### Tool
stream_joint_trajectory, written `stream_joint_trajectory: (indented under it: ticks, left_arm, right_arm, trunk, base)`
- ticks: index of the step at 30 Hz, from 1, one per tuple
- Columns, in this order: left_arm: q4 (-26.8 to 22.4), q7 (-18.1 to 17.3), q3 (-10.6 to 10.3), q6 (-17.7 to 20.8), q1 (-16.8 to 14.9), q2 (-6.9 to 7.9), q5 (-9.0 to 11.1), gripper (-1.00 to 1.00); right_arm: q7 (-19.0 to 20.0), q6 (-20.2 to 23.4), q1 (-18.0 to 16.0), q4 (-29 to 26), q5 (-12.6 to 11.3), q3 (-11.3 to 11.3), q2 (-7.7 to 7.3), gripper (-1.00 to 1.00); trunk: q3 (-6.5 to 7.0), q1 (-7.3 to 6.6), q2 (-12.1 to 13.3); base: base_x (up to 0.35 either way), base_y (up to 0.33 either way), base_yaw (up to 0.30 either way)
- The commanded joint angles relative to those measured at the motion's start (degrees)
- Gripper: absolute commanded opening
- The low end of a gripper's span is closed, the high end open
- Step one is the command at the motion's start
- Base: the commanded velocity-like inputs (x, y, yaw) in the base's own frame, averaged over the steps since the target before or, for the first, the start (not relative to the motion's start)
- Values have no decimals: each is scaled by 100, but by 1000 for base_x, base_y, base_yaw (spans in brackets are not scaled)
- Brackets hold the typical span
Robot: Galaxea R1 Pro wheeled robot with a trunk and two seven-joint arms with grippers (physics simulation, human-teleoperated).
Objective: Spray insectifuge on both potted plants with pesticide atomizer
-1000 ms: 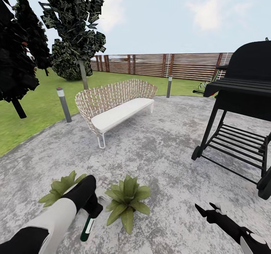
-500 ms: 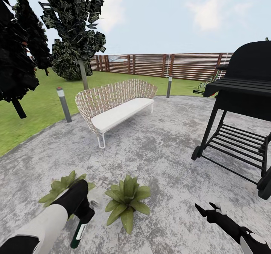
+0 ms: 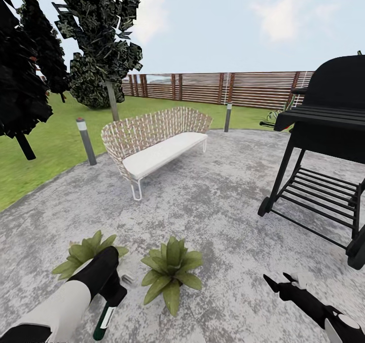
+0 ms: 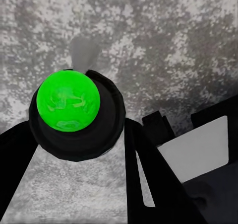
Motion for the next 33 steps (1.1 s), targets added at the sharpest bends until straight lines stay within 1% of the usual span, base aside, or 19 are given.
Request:
stream_joint_trajectory:
  ticks: [1,7,10,15,16,18,19,20,23,28,30,32,33]
  left_arm:
    - [-11,-59,-29,11,-6,-7,-54,-100]
    - [-12,-60,-28,11,-22,-41,-54,-100]
    - [-5,-57,-20,11,-12,-43,-54,-100]
    - [4,-52,-17,11,-5,-45,-53,-100]
    - [1,-52,-18,11,-5,-49,-49,-100]
    - [-11,-52,-23,8,-7,-102,-43,-100]
    - [-17,-52,-34,4,-11,-206,-52,-100]
    - [-19,-53,-41,3,-23,-255,-54,-100]
    - [-21,-59,-46,2,-44,-287,-59,-100]
    - [-28,-84,-39,8,-147,-181,-59,-100]
    - [-27,-103,-33,10,-330,-59,-32,-100]
    - [-24,-149,-34,11,-466,-21,-37,-100]
    - [-21,-178,-41,11,-522,-33,-37,-100]
  right_arm:
    - [42,4,-5,7,-35,-16,0,100]
    - [42,4,-5,5,-33,-17,-1,100]
    - [43,4,-5,5,-33,-12,-35,100]
    - [43,4,-5,5,-33,-9,-45,100]
    - [43,3,-5,5,-33,-9,-45,100]
    - [43,2,-5,5,-33,-9,-45,100]
    - [43,3,-5,5,-33,-9,-45,100]
    - [43,3,-5,5,-33,-9,-45,100]
    - [43,-1,-5,5,-33,-9,-45,100]
    - [43,1,-5,5,-33,-9,-47,100]
    - [43,3,-5,5,-33,-9,-52,100]
    - [43,0,-5,5,-33,-9,-52,100]
    - [43,3,-5,5,-33,-9,-53,100]
  trunk:
    - [-24,21,-43]
    - [-172,153,-283]
    - [-248,219,-404]
    - [-344,329,-604]
    - [-344,329,-604]
    - [-345,329,-604]
    - [-345,329,-604]
    - [-345,329,-604]
    - [-345,329,-604]
    - [-345,329,-604]
    - [-345,329,-604]
    - [-345,329,-604]
    - [-345,329,-604]
  base:
    - [0,0,0]
    - [0,0,0]
    - [0,0,0]
    - [0,0,0]
    - [0,0,0]
    - [0,0,0]
    - [0,0,0]
    - [0,0,0]
    - [0,0,0]
    - [0,0,0]
    - [0,0,0]
    - [0,0,0]
    - [0,0,0]
